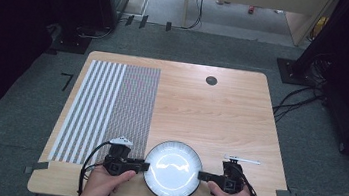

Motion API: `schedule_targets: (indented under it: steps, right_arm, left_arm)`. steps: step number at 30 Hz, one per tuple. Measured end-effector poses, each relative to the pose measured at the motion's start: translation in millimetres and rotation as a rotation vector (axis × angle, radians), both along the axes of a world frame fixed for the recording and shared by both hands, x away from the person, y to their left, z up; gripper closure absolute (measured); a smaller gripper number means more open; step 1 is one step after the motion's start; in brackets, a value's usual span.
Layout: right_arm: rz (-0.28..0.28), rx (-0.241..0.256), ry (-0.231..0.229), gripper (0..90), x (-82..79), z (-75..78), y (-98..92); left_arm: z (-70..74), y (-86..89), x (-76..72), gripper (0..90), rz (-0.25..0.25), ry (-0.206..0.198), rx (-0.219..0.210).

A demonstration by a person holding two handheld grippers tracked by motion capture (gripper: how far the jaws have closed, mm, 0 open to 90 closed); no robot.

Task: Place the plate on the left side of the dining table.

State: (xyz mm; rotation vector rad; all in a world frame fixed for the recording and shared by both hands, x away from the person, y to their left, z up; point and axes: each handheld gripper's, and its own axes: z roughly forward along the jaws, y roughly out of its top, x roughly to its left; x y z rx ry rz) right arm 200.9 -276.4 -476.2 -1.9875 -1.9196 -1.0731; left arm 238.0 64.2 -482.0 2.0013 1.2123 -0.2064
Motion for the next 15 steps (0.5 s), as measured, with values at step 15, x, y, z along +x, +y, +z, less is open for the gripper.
schedule_targets:
  steps: [15]
  right_arm:
    - [-0.055, 0.083, 0.029, 82.0, 1.0, 2.8, -5.4]
  left_arm:
    - [-0.6, -1.2, -0.6, 71.0, 0.019, -0.014, 0.003]
